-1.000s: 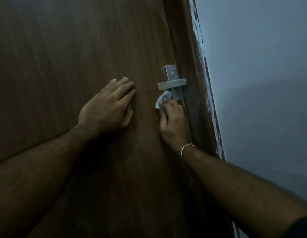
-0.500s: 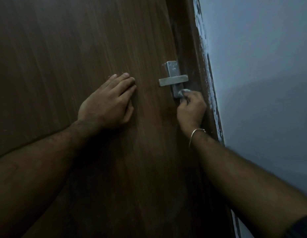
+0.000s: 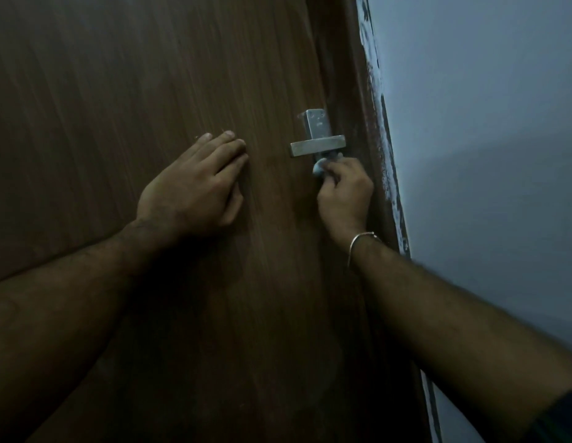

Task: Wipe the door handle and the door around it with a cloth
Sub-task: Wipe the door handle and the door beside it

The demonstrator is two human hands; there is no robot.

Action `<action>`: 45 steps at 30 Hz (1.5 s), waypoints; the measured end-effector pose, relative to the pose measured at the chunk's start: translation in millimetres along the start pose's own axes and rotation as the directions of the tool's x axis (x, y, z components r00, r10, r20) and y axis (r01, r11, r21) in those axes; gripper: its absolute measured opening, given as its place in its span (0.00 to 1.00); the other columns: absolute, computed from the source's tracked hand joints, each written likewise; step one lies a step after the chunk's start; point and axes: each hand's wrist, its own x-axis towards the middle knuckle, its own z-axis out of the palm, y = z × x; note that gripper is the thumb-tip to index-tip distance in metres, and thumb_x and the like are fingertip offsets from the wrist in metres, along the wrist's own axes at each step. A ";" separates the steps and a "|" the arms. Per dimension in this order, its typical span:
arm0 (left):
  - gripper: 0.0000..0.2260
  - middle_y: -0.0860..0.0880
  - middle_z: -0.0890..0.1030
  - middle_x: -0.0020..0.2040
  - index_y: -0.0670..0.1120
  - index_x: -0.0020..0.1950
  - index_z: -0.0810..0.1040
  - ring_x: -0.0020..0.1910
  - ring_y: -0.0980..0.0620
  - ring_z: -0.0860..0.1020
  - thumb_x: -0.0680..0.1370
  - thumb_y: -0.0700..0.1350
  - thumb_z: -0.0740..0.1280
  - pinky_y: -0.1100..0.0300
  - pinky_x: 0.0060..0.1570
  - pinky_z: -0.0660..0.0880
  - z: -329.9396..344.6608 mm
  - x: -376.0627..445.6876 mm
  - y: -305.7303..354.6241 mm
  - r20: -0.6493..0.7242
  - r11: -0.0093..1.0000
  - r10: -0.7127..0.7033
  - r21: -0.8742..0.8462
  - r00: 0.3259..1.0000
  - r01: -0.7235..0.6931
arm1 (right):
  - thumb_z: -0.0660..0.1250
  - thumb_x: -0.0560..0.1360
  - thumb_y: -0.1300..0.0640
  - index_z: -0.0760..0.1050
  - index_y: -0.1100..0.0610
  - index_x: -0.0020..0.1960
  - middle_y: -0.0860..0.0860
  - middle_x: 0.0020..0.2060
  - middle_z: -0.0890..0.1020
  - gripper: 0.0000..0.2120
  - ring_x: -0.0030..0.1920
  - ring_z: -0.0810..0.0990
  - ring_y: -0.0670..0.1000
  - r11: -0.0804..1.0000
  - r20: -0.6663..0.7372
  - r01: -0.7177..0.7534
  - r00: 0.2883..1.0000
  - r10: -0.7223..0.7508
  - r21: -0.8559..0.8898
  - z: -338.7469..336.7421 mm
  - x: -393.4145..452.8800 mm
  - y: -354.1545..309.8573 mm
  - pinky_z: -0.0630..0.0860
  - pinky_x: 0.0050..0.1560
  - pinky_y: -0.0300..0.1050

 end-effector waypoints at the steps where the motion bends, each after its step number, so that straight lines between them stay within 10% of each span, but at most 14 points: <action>1: 0.24 0.38 0.70 0.71 0.38 0.70 0.70 0.73 0.41 0.65 0.80 0.51 0.54 0.44 0.73 0.61 -0.8 0.4 0.1 0.004 1.000 0.001 0.001 1.000 -0.001 | 0.63 0.77 0.67 0.80 0.63 0.55 0.54 0.55 0.80 0.10 0.54 0.77 0.48 0.998 -0.045 -0.055 0.997 0.056 0.011 -0.2 4.7 -2.8 0.71 0.51 0.27; 8: 0.25 0.38 0.70 0.71 0.38 0.70 0.70 0.73 0.40 0.65 0.79 0.52 0.53 0.44 0.73 0.62 -9.7 1.9 3.5 0.080 1.000 -0.020 0.016 0.997 0.018 | 0.66 0.76 0.66 0.81 0.61 0.55 0.53 0.54 0.81 0.10 0.51 0.75 0.43 0.997 0.151 0.009 0.988 0.002 -0.071 -24.0 7.5 7.8 0.73 0.50 0.26; 13: 0.25 0.37 0.70 0.71 0.37 0.70 0.71 0.73 0.40 0.66 0.79 0.51 0.53 0.43 0.73 0.62 -14.6 1.8 5.6 0.075 1.000 -0.026 -0.003 0.997 0.027 | 0.67 0.77 0.63 0.82 0.58 0.53 0.52 0.50 0.82 0.07 0.50 0.79 0.47 0.975 -0.257 -0.158 0.946 0.195 0.158 -32.7 30.1 -14.8 0.72 0.46 0.25; 21: 0.26 0.37 0.70 0.71 0.36 0.70 0.71 0.73 0.39 0.65 0.79 0.52 0.52 0.43 0.72 0.62 -14.9 1.7 5.7 0.089 0.999 -0.032 -0.008 0.996 0.033 | 0.63 0.75 0.69 0.80 0.61 0.59 0.54 0.57 0.81 0.15 0.55 0.74 0.50 0.930 0.142 0.350 0.932 -0.334 -0.109 -19.7 15.4 -33.7 0.69 0.57 0.36; 25: 0.26 0.37 0.70 0.71 0.36 0.70 0.71 0.73 0.39 0.65 0.79 0.51 0.53 0.43 0.73 0.61 -13.5 2.2 5.9 0.081 1.000 -0.026 -0.010 0.996 0.026 | 0.65 0.75 0.68 0.82 0.60 0.57 0.55 0.55 0.83 0.13 0.56 0.79 0.52 0.990 0.039 0.074 0.997 -0.070 -0.122 -29.2 36.4 -34.3 0.73 0.59 0.37; 30: 0.26 0.38 0.69 0.72 0.38 0.71 0.69 0.74 0.41 0.64 0.79 0.53 0.51 0.43 0.72 0.62 -11.9 2.9 0.9 0.112 1.000 -0.013 -0.013 0.994 0.015 | 0.67 0.74 0.68 0.81 0.58 0.58 0.52 0.55 0.82 0.15 0.55 0.78 0.51 0.959 0.163 0.244 0.962 -0.220 -0.143 -20.0 17.5 -52.7 0.74 0.61 0.40; 35: 0.26 0.38 0.70 0.71 0.38 0.70 0.70 0.73 0.40 0.65 0.79 0.53 0.53 0.42 0.71 0.63 -10.7 3.0 2.0 0.106 1.000 -0.023 -0.005 0.994 0.024 | 0.71 0.73 0.63 0.82 0.59 0.57 0.53 0.54 0.84 0.13 0.55 0.81 0.51 0.974 0.107 -0.009 0.994 0.034 -0.225 -31.3 41.3 -52.7 0.71 0.53 0.33; 40: 0.26 0.37 0.71 0.70 0.37 0.69 0.72 0.72 0.39 0.66 0.78 0.52 0.53 0.41 0.71 0.64 -11.7 3.4 4.3 0.092 0.999 -0.029 -0.035 0.995 0.033 | 0.68 0.72 0.67 0.83 0.58 0.55 0.53 0.53 0.84 0.14 0.54 0.81 0.50 0.970 0.250 0.200 0.955 -0.162 -0.137 -20.3 12.4 -84.8 0.75 0.59 0.38; 45: 0.26 0.37 0.71 0.71 0.37 0.69 0.71 0.73 0.40 0.65 0.79 0.52 0.53 0.42 0.72 0.62 -10.6 1.8 2.7 0.074 0.999 -0.015 -0.027 0.997 0.018 | 0.68 0.74 0.66 0.84 0.52 0.50 0.46 0.47 0.85 0.12 0.48 0.83 0.45 0.983 0.383 -0.150 0.918 0.100 0.104 -54.9 54.5 -78.2 0.82 0.47 0.39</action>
